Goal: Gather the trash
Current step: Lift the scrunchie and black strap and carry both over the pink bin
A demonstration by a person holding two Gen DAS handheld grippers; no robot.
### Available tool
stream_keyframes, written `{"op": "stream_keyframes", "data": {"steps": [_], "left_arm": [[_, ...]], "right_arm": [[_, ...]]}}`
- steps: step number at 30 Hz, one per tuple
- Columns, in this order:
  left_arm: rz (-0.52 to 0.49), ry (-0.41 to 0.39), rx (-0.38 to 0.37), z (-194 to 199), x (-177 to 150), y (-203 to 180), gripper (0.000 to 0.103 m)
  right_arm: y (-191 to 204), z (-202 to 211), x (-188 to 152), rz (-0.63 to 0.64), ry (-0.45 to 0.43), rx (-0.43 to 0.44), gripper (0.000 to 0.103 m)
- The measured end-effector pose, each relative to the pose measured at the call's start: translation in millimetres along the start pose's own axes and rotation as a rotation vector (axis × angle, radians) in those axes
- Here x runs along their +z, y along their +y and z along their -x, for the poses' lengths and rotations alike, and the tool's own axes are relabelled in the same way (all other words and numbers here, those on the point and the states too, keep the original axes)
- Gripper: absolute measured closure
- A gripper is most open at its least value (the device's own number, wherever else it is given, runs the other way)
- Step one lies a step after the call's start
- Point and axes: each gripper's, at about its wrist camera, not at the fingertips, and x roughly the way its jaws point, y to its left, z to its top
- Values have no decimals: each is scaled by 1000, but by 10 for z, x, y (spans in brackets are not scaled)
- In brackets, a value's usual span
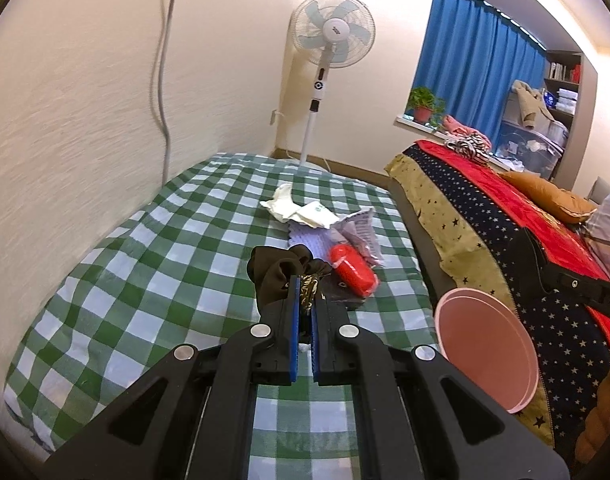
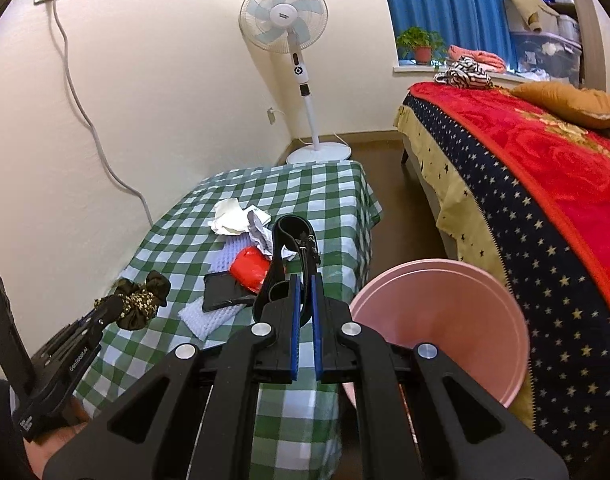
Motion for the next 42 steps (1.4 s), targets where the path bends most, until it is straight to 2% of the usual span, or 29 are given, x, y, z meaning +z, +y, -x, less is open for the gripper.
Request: {"op": "stream_keyframes", "data": {"steps": [7, 20, 42], "left_arm": [[-35, -4, -45, 1, -8, -199, 99], [-88, -3, -103, -82, -74, -530, 99], [-134, 25, -191, -356, -154, -1004, 99]], "right_arm": [[-169, 202, 18, 5, -50, -46, 98], [-531, 119, -147, -47, -81, -161, 97], [-811, 4, -178, -108, -80, -230, 97]]}}
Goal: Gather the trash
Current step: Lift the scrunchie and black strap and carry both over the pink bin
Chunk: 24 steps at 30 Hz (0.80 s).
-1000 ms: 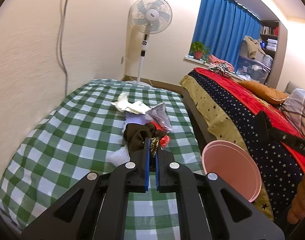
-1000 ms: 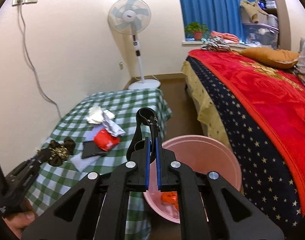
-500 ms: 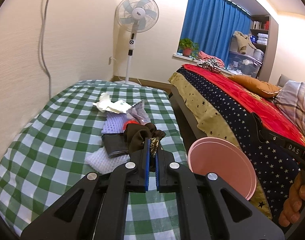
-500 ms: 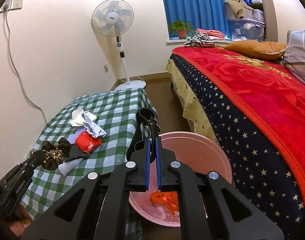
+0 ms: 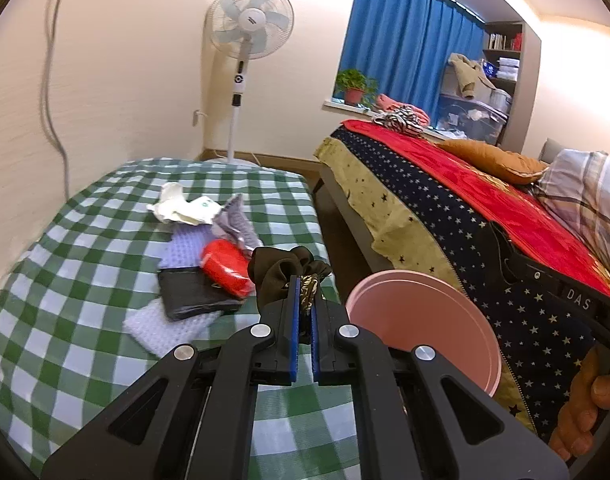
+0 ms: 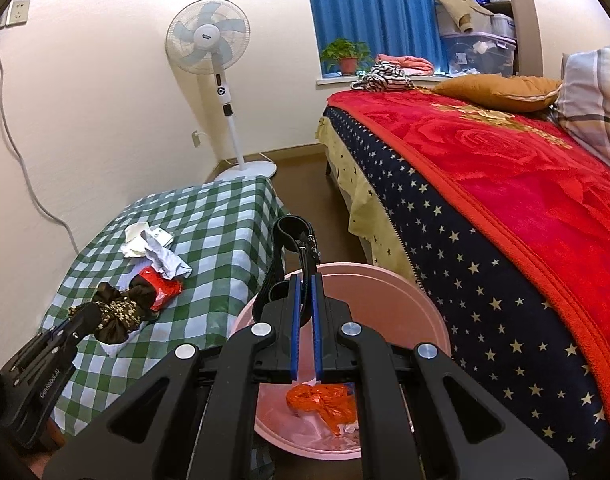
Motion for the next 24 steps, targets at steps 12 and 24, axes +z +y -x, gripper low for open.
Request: {"op": "stream_keyframes", "data": {"steps": [12, 24], "left_arm": [[-37, 18, -70, -185, -32, -345, 99], [-53, 68, -164, -435, -102, -628, 99]], "right_arm": [[-199, -50, 8, -55, 7, -40, 97], [-337, -28, 22, -73, 0, -79, 97]]}}
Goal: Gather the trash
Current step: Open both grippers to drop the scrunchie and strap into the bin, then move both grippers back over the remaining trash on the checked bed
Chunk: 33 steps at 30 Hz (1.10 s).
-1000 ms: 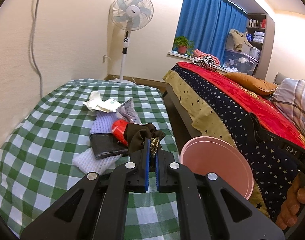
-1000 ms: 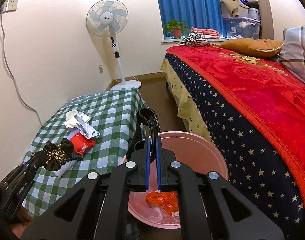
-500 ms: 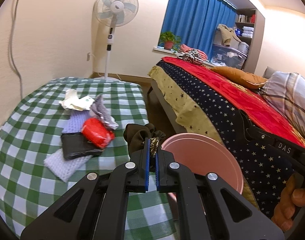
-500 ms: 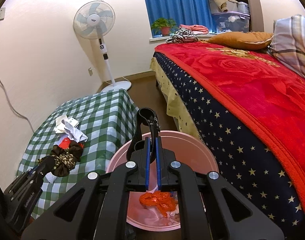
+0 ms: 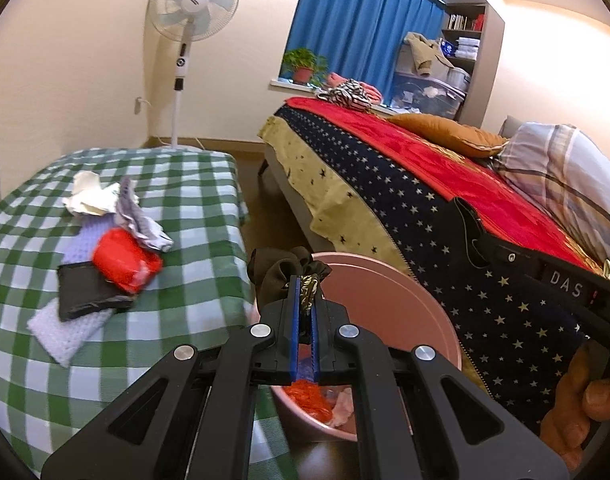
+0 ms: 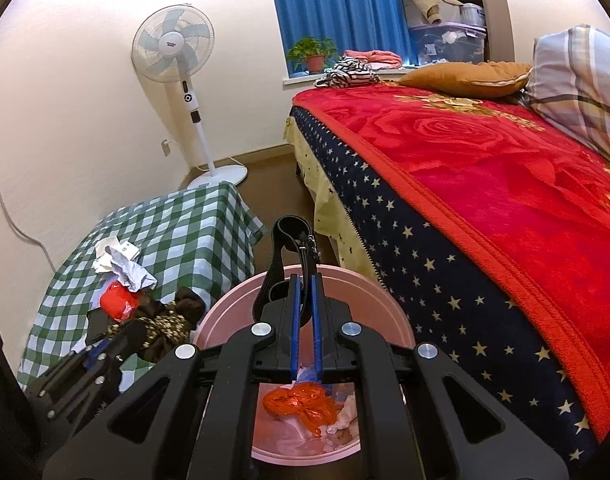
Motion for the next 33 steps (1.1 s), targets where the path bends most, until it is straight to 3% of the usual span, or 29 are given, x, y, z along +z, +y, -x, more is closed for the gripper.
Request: {"op": "stream_keyframes", "data": {"steps": [10, 13, 16, 19, 22, 33], "left_arm": [[-1, 32, -61, -172, -33, -148, 99], [-5, 50, -81, -219, -50, -184, 98], [-3, 84, -78, -283, -92, -171, 83], [12, 88, -68, -267, -103, -108, 84], [32, 77, -56, -195, -93, -17, 84], [64, 25, -2, 168, -17, 284, 84]], "right_arm": [[-67, -6, 1, -13, 4, -11, 97], [-87, -6, -2, -20, 8, -13, 93], [-129, -13, -7, -40, 8, -15, 91], [-137, -17, -7, -50, 6, -12, 90], [-115, -7, -14, -47, 1, -6, 78], [132, 108, -93, 13, -11, 51, 77]]}}
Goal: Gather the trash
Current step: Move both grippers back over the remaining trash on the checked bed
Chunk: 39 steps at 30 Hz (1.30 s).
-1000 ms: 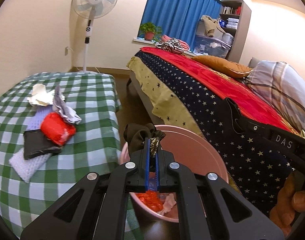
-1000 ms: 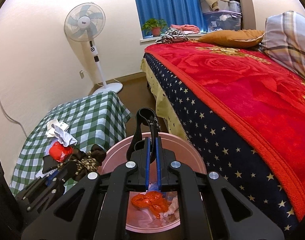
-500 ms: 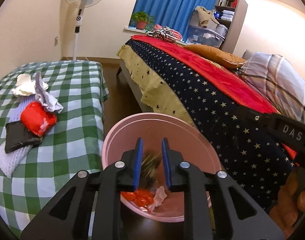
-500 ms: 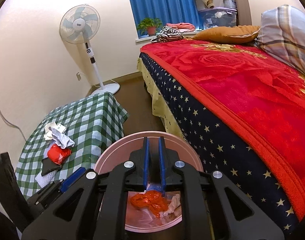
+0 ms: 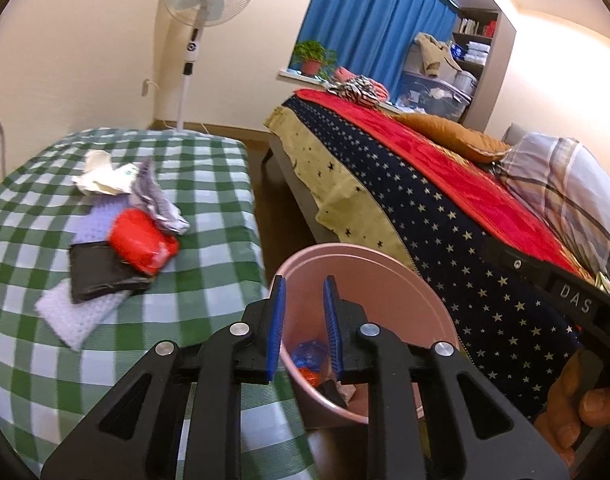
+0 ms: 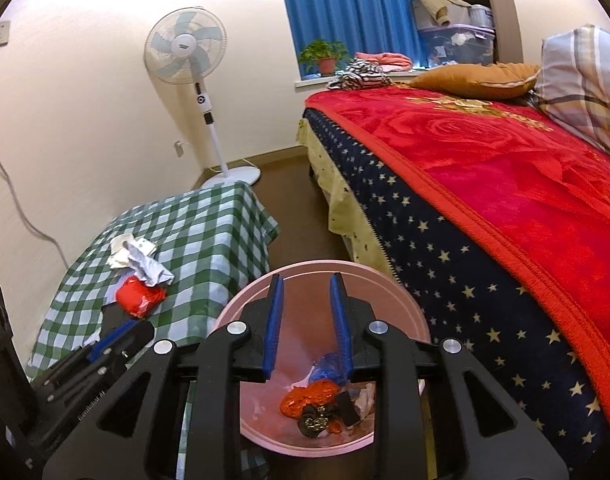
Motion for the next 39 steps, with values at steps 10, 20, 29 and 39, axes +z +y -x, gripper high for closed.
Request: {"op": "stream_keyframes", "data": {"steps": [10, 20, 29, 39], "left_arm": [[44, -22, 49, 205, -7, 328, 84], [134, -33, 147, 304, -39, 869, 84], [253, -40, 220, 296, -68, 1291, 84], [341, -24, 203, 143, -77, 1522, 84]], "right_arm": [[338, 26, -28, 36, -2, 65, 77], [774, -205, -68, 94, 22, 137, 77], [1074, -518, -130, 111, 63, 210, 77], [1314, -781, -200, 139, 82, 275, 77]]}}
